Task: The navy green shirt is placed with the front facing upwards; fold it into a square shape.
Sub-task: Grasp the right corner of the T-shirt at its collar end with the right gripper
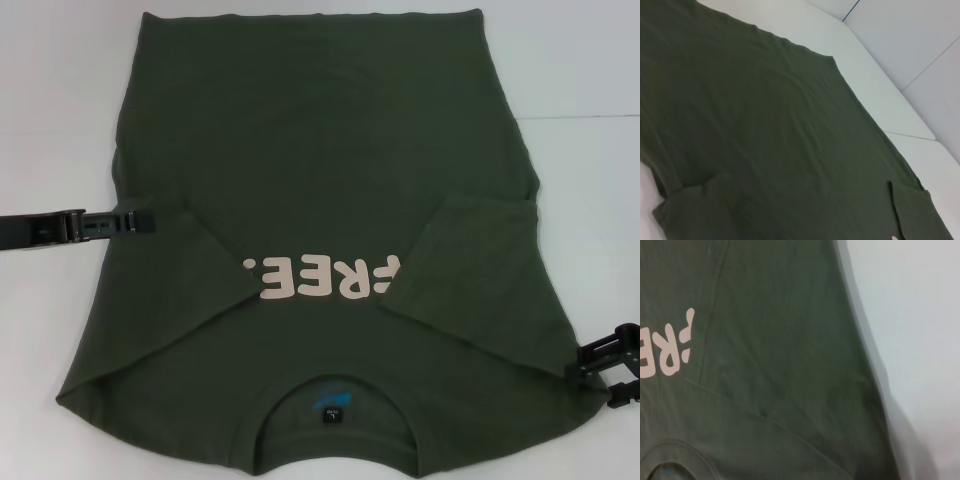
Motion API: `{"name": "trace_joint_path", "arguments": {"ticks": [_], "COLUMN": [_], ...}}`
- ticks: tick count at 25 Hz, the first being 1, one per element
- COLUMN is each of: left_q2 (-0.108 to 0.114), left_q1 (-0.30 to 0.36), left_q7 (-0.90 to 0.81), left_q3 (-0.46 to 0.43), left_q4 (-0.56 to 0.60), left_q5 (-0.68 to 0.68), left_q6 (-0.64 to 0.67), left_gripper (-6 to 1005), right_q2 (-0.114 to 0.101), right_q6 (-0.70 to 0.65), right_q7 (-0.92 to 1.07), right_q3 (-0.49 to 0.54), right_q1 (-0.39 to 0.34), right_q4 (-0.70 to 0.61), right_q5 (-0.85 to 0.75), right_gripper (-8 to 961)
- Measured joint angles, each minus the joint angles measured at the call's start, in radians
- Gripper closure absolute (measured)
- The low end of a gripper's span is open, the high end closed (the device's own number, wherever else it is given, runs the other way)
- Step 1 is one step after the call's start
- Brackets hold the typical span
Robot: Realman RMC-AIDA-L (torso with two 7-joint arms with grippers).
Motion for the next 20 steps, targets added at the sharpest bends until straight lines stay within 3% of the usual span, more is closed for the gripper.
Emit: {"name": "trace_joint_path", "arguments": {"ticks": [20], "left_q2": [0.0], "left_q1": [-0.003], "left_q7": [0.008], "left_q3": [0.0], "left_q4": [0.0], "left_q5": [-0.002], "left_q6": [0.0], "left_gripper": [55], "right_q2": [0.003], "right_q6": [0.012], "right_q7": [-0.009], "right_q3": [0.002], "right_q1": [-0.001], "right_q4": [0.007], "right_q5": [-0.001], "right_gripper": [419]}}
